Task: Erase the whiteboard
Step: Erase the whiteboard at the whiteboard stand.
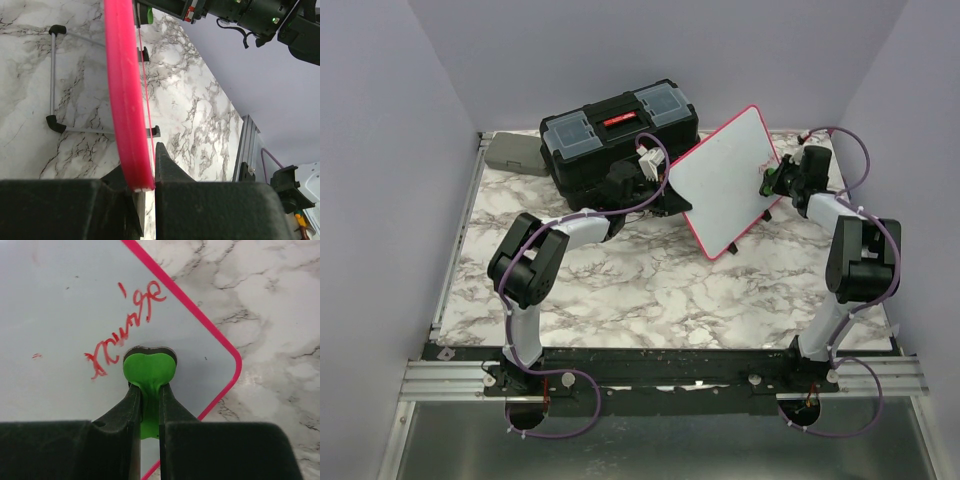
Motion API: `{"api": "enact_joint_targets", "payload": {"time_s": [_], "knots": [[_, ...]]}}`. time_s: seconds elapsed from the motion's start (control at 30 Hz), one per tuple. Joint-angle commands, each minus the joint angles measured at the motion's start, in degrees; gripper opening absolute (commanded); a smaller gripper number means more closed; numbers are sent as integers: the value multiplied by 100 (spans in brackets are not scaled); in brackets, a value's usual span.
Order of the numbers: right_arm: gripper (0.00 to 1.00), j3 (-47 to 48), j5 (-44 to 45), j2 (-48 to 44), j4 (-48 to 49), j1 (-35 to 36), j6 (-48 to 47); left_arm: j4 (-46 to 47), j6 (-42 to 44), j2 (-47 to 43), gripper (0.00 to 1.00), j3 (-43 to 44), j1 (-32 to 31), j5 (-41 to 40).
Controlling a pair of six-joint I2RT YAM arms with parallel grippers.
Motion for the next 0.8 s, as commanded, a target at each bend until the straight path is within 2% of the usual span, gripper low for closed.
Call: {"api": "enact_joint_targets", "payload": {"time_s": [0.0,0.07,0.17,0.27,0.33,0.37,0.47,0.53,0.67,0.77], "knots": [[1,57,377,105,-238,-6,0,-147,-121,84,0,68,-242,911],[1,120,-718,169,-280,-10,-172,-149,-128,88,0,76,-237,909],[1,501,-2827,434,-798,30,-481,-189,-107,102,0,107,-250,917],[1,589,-3216,436,-867,176,-601,-192,-104,102,0,120,-249,919],[1,372,-2909,224,-377,191,-374,-199,-97,97,0,112,-251,919],[1,250,-2486,91,-103,192,-196,-204,-104,102,0,108,-250,919],[1,19,-276,-134,269,191,174,-208,-94,102,0,112,-251,920],[1,29,488,-126,242,183,154,-201,-99,99,0,116,-251,926],[1,76,290,41,-39,143,-118,-225,-102,108,0,156,-250,932],[1,290,-413,193,-464,146,-645,-217,-100,110,0,152,-251,928]]}}
